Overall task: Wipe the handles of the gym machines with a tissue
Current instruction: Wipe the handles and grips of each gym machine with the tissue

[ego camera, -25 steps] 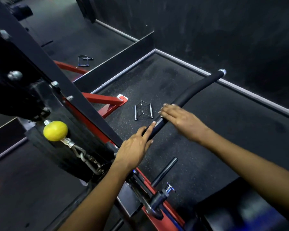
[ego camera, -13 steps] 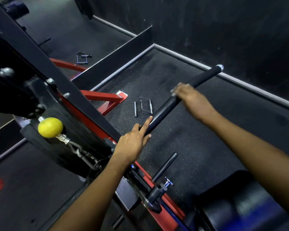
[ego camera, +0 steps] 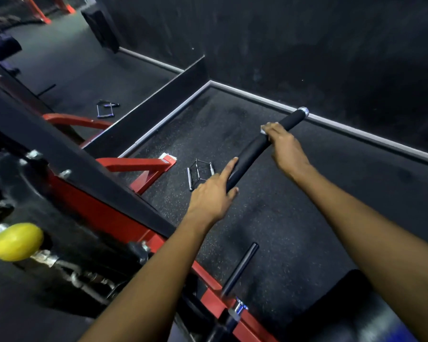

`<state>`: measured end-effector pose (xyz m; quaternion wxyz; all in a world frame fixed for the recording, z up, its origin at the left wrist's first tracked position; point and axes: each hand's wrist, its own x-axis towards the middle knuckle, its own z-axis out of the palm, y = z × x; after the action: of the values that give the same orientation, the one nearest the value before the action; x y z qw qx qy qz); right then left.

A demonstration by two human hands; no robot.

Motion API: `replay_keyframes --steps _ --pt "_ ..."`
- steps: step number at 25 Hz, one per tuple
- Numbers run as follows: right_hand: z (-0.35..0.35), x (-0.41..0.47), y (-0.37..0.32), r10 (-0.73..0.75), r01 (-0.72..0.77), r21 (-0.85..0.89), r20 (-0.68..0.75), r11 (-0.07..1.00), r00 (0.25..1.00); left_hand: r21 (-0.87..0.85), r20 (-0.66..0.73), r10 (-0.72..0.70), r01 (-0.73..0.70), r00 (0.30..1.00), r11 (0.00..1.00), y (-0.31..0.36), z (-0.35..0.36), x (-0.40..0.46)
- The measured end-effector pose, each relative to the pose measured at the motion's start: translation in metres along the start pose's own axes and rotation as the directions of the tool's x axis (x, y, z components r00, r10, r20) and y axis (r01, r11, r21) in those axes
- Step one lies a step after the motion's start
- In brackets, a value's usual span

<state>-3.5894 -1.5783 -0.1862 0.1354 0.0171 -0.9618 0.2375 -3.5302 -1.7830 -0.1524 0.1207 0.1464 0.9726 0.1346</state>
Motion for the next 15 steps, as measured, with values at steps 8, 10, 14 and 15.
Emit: replay_keyframes --steps 8,10,14,15 --pt "-0.008 0.004 0.022 -0.064 0.064 0.004 -0.036 0.998 0.997 0.005 -0.031 0.020 -0.020 0.999 1.000 0.000 0.005 0.002" --pt "-0.009 -0.001 0.012 0.079 -0.078 0.038 -0.022 0.996 0.997 -0.003 -0.039 0.017 -0.017 0.999 1.000 -0.001 0.005 -0.001" --pt "0.004 -0.056 -0.011 -0.446 0.447 -0.018 0.023 0.895 0.895 -0.009 -0.042 -0.005 0.005 0.999 1.000 0.001 0.003 0.000" --pt "0.000 -0.047 -0.001 -0.498 0.499 -0.037 0.033 0.866 0.867 -0.011 -0.042 -0.021 0.021 0.999 1.000 0.002 0.002 0.002"
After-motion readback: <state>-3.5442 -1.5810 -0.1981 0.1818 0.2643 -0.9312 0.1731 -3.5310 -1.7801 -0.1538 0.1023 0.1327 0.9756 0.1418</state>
